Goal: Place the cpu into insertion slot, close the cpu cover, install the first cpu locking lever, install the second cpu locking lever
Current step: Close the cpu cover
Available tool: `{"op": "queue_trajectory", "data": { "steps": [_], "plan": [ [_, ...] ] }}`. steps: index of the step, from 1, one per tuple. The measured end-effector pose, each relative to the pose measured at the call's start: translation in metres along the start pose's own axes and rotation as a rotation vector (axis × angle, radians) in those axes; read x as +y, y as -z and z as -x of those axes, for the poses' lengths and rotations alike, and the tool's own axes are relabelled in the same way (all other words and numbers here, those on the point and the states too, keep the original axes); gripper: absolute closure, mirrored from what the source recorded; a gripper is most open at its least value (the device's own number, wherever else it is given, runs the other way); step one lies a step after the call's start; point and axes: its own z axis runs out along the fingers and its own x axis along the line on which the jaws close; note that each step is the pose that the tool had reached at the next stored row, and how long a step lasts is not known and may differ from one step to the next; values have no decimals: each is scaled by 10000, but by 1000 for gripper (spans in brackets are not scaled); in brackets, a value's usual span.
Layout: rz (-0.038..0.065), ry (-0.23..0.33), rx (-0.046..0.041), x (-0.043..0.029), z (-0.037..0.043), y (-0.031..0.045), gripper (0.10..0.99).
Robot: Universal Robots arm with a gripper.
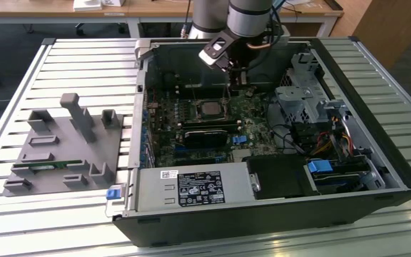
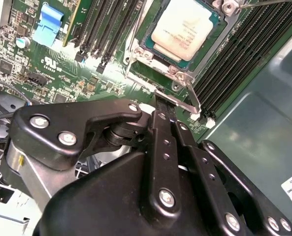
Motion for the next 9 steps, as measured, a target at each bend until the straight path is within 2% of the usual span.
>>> {"op": "queue_trajectory", "data": {
  "steps": [9],
  "plan": [
    [0, 0, 0, -40, 1, -1, 980]
  ]
}}
